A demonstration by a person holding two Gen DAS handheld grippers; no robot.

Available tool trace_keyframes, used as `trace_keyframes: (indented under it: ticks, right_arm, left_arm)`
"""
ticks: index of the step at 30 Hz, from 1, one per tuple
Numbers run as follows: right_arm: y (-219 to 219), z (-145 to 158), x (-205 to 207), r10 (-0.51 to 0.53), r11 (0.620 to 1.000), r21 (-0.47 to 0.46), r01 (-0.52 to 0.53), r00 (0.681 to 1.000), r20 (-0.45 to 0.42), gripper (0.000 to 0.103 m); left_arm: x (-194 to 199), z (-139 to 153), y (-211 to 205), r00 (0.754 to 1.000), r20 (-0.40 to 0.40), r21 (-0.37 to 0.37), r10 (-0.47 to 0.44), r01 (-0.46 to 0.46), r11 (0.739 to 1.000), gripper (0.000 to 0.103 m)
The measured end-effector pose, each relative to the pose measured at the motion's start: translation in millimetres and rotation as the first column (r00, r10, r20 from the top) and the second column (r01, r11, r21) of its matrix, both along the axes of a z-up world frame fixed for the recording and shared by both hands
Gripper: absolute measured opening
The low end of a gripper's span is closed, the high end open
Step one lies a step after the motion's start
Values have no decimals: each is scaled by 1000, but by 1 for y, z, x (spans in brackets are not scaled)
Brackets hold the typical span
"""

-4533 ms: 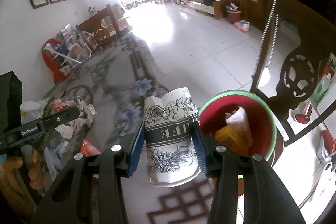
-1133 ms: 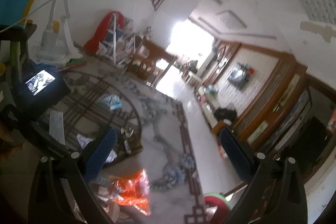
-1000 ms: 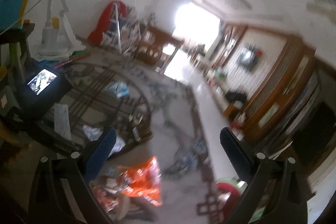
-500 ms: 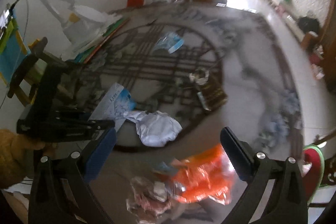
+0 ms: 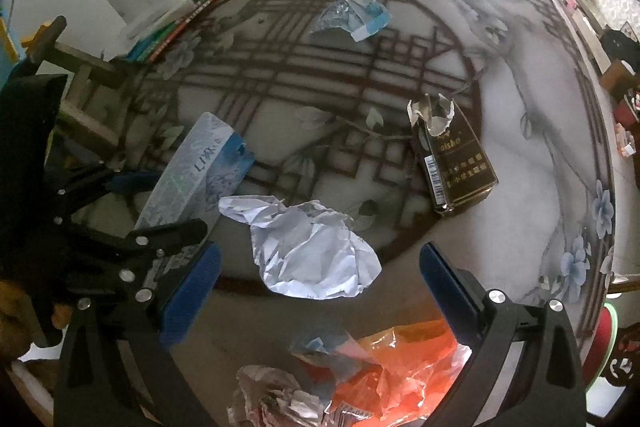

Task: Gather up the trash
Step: 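Grasp the white toothpaste box with the left gripper while the right gripper grasps the crumpled foil, then carry the toothpaste box and foil with both grippers over the red bucket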

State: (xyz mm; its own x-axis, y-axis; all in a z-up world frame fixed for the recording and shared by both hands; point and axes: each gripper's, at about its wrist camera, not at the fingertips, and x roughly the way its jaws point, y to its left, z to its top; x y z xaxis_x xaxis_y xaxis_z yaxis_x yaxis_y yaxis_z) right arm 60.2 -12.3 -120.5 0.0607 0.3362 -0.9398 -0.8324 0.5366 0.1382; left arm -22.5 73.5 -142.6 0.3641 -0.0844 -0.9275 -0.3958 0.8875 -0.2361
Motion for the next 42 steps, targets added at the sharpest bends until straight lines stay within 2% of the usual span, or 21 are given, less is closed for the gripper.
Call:
trace_keyframes:
  ticks: [2,3,8,12,13,14,15,17,23,29,36,42]
  right_arm:
    - [0,-2,1,-2,1000,-9,2,1000,1,95]
    - [1,-3,1,-2,1000,-14,2,1000,3,95]
    - [5,-7,0,-7,1000,-12,7,1000,-13,95]
    - [10,-18,-2,-30,999,-20,30,999,-15,94]
    - [12,-21,-4,-36,999,-25,36,999,-9,88]
    - [14,-24,-5,-38,999,-31,38,999,-9,73]
    - [15,-28,-6,-37,999,-38,36,999,-14,64]
    - [14,-32,-8,-38,999,-30,37,999,-32,54]
    - [-9,5,-9,-117,987,109,117,993,-5,53]
    - [-49,56,-12,-208,947,259,192,977,38,53]
    - [-92,86,-15,-316,901,332,279,946,64,54]
    - [-126,97,-12,-389,873,349,341,918,77,54]
  left_arm:
    - [1,-8,3,1000,-17,-59,6,-7,998,41]
    - [0,-8,6,1000,-14,-61,16,-17,998,36]
    - [-13,9,27,997,31,7,74,-74,997,35]
    - [-17,17,43,991,49,13,124,-124,992,35]
    - [-17,19,45,990,54,16,131,-132,991,35]
    - [-17,21,47,989,60,18,136,-138,990,35]
    - [-18,23,47,988,64,18,140,-141,990,35]
    - [-17,26,47,987,74,18,143,-145,989,35]
    - [-15,40,37,985,111,20,132,-135,991,35]
    - [-5,58,19,983,157,27,91,-97,995,35]
    - [15,79,-19,977,213,37,6,-14,999,35]
    - [28,88,-53,970,232,47,-67,58,997,35]
